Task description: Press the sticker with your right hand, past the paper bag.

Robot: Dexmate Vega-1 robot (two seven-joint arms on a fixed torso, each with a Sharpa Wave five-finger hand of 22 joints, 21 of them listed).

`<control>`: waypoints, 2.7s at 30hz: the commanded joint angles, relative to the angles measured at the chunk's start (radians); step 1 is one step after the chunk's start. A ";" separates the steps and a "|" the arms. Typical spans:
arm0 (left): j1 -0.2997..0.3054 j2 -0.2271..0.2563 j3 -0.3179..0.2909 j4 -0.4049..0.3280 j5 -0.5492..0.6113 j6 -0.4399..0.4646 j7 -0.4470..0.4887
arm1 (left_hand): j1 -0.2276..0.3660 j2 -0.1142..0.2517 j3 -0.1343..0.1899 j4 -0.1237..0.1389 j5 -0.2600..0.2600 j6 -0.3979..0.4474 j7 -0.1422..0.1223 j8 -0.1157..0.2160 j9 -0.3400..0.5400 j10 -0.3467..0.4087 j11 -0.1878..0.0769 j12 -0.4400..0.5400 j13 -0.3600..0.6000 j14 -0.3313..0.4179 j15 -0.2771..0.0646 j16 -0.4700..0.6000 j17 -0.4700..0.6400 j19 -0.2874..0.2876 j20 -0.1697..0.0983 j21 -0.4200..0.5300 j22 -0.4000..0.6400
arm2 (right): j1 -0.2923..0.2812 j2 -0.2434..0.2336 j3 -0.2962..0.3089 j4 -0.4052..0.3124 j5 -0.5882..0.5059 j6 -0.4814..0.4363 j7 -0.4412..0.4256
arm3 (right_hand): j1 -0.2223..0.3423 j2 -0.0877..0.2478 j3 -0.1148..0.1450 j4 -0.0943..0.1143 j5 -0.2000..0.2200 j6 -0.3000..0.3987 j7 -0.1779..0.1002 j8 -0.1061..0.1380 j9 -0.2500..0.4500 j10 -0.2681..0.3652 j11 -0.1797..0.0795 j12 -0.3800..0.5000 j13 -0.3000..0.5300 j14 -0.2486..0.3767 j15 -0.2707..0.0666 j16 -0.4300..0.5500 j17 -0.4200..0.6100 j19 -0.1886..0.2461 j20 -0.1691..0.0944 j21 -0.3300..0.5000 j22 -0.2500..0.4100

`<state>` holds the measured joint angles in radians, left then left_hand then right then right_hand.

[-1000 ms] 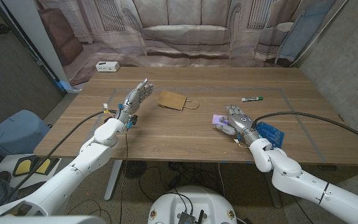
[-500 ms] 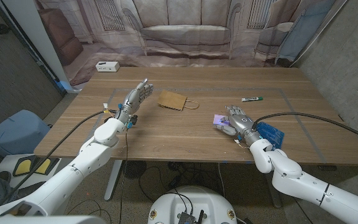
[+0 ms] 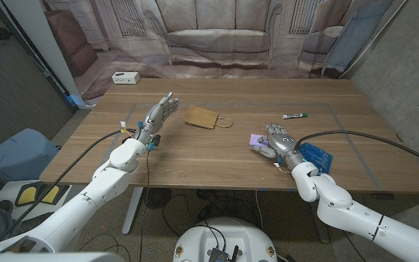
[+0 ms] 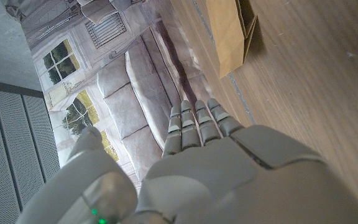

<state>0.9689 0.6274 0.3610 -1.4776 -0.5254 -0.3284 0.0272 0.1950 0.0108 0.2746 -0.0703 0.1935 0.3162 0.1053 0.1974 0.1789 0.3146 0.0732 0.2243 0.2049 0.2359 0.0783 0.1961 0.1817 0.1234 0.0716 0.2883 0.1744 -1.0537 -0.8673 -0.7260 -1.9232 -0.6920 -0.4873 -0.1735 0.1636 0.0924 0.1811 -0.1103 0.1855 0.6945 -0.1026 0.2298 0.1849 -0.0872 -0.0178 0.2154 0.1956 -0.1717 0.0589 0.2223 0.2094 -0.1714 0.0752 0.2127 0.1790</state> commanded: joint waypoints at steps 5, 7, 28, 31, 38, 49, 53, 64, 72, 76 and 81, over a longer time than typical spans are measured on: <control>0.003 -0.002 -0.001 0.006 -0.004 -0.008 -0.001 | 0.002 0.010 0.003 -0.007 -0.003 0.010 -0.003 -0.004 0.003 0.004 0.000 -0.003 0.000 0.007 -0.003 -0.003 0.001 0.010 -0.001 -0.004 0.003 | 0.009 0.003 -0.014 0.001 -0.006 -0.016 0.024 | -0.001 -0.006 0.007 -0.004 0.004 0.072 0.030 0.017 0.004 0.028 0.003 0.010 0.000 -0.148 0.000 0.003 0.001 -0.074 0.004 -0.001 0.003; 0.004 -0.003 -0.002 0.006 -0.004 -0.008 0.000 | 0.002 0.010 0.003 -0.007 -0.003 0.010 -0.004 -0.004 0.003 0.003 -0.003 -0.003 0.000 0.007 -0.003 -0.003 0.001 0.010 -0.001 -0.004 0.003 | 0.009 0.003 -0.015 0.002 -0.006 -0.016 0.024 | -0.001 -0.006 0.007 -0.004 0.004 0.073 0.030 0.017 0.004 0.031 0.004 0.010 0.000 -0.146 0.000 0.003 0.001 -0.073 0.003 0.000 0.003; 0.009 -0.004 -0.002 0.004 -0.004 -0.013 0.001 | 0.001 0.011 0.002 -0.009 -0.003 0.011 -0.002 -0.004 0.004 0.005 0.001 -0.003 0.000 0.008 -0.003 -0.003 0.001 0.013 0.000 -0.012 0.004 | 0.010 -0.007 -0.017 -0.016 -0.023 -0.024 0.035 | -0.003 -0.007 0.008 -0.005 0.003 0.057 0.007 0.000 0.005 0.016 -0.005 -0.002 0.000 -0.147 0.004 0.002 0.001 -0.079 0.003 -0.004 0.003; 0.010 -0.003 -0.003 0.002 -0.003 -0.014 0.002 | 0.001 0.012 0.002 -0.009 -0.003 0.011 -0.002 -0.004 0.004 0.005 0.001 -0.003 0.000 0.007 -0.004 -0.003 0.001 0.013 -0.001 -0.013 0.004 | 0.007 -0.008 -0.015 -0.020 -0.028 -0.024 0.028 | -0.003 -0.007 0.008 -0.005 0.003 0.052 0.002 -0.003 0.005 0.012 -0.004 -0.005 0.000 -0.151 0.004 0.000 0.001 -0.081 0.003 -0.005 0.003; 0.011 -0.002 -0.003 -0.002 -0.003 -0.015 0.000 | 0.001 0.012 0.002 -0.009 -0.003 0.011 -0.002 -0.005 0.004 0.006 0.000 -0.003 0.000 0.008 -0.003 -0.003 0.001 0.014 -0.001 -0.015 0.004 | 0.001 -0.010 -0.008 -0.032 -0.035 -0.027 0.017 | -0.004 -0.007 0.009 -0.005 0.003 0.023 -0.003 -0.018 0.006 0.006 -0.003 -0.008 0.000 -0.151 0.005 0.000 0.001 -0.084 0.005 -0.006 0.003; 0.016 -0.002 -0.005 -0.007 -0.005 -0.019 0.000 | 0.000 0.013 0.002 -0.010 -0.003 0.012 -0.001 -0.005 0.004 0.005 -0.002 -0.004 0.000 0.009 -0.003 -0.003 0.001 0.015 -0.001 -0.018 0.004 | -0.010 -0.012 0.004 -0.048 -0.042 -0.025 0.003 | -0.004 -0.007 0.010 -0.005 0.003 -0.026 -0.008 -0.037 0.007 0.003 0.007 -0.011 0.001 -0.149 0.005 0.000 0.001 -0.083 0.008 -0.006 0.003; 0.016 -0.002 -0.005 -0.008 -0.006 -0.018 0.000 | 0.000 0.013 0.002 -0.010 -0.003 0.013 -0.002 -0.005 0.004 0.006 -0.001 -0.003 0.000 0.009 -0.003 -0.003 0.001 0.016 -0.001 -0.020 0.004 | -0.012 -0.009 0.006 -0.047 -0.042 -0.022 -0.004 | -0.003 -0.007 0.011 -0.006 0.003 -0.041 -0.007 -0.042 0.007 0.001 0.006 -0.012 0.001 -0.147 0.005 0.001 0.001 -0.082 0.008 -0.006 0.003; 0.021 -0.004 -0.007 -0.007 -0.007 -0.024 0.002 | 0.000 0.014 0.001 -0.011 -0.003 0.013 -0.003 -0.005 0.004 0.007 -0.004 -0.004 0.000 0.009 -0.003 -0.003 0.001 0.017 0.000 -0.025 0.004 | -0.028 -0.009 0.019 -0.052 -0.042 -0.014 -0.034 | -0.001 -0.008 0.013 -0.008 0.002 -0.071 -0.003 -0.047 0.008 0.005 0.004 -0.010 0.001 -0.142 0.008 0.002 0.001 -0.081 0.013 -0.006 0.003; 0.018 -0.010 -0.004 -0.001 -0.007 -0.029 -0.002 | 0.000 0.015 0.001 -0.012 -0.003 0.013 -0.002 -0.005 0.004 0.007 0.000 -0.004 0.000 0.009 -0.003 -0.003 0.001 0.019 0.000 -0.028 0.004 | -0.033 -0.012 0.025 -0.061 -0.045 -0.015 -0.035 | 0.001 -0.007 0.015 -0.010 0.002 -0.086 -0.001 -0.049 0.009 0.006 0.010 -0.011 0.001 -0.141 0.008 0.002 0.001 -0.080 0.013 -0.006 0.003; 0.016 -0.012 -0.004 0.002 -0.008 -0.031 -0.003 | 0.000 0.015 0.001 -0.012 -0.003 0.013 -0.001 -0.005 0.004 0.008 -0.004 -0.004 0.000 0.009 -0.003 -0.004 0.001 0.020 0.000 -0.030 0.004 | -0.036 -0.013 0.028 -0.065 -0.045 -0.014 -0.037 | 0.002 -0.007 0.015 -0.011 0.002 -0.092 -0.002 -0.050 0.009 0.006 0.011 -0.011 0.001 -0.140 0.008 0.002 0.001 -0.080 0.014 -0.006 0.003; 0.016 -0.012 -0.003 0.003 -0.008 -0.032 -0.004 | 0.000 0.015 0.001 -0.013 -0.003 0.013 -0.004 -0.005 0.004 0.007 0.000 -0.004 0.000 0.009 -0.004 -0.004 0.001 0.020 0.000 -0.032 0.004 | -0.037 -0.014 0.029 -0.069 -0.050 -0.017 -0.035 | 0.003 -0.007 0.016 -0.011 0.002 -0.099 -0.001 -0.051 0.009 0.007 0.013 -0.011 0.001 -0.138 0.008 0.003 0.001 -0.079 0.014 -0.005 0.003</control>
<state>0.9880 0.6190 0.3556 -1.4801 -0.5322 -0.3562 0.0267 0.1884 0.0174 0.2736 -0.0774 0.1935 0.3215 0.0999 0.1922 0.1789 0.3145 0.0732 0.2243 0.2049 0.2393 0.0747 0.1961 0.1818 0.1337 0.0719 0.2572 0.1744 -1.0839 -0.8783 -0.7035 -1.9814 -0.7350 -0.5026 -0.2049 0.1596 0.0883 0.1921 -0.1213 0.1855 0.6011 -0.1041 0.1813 0.1906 -0.0807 -0.0071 0.2034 0.1956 -0.1717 0.0589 0.2223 0.2094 -0.1714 0.0861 0.2074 0.1789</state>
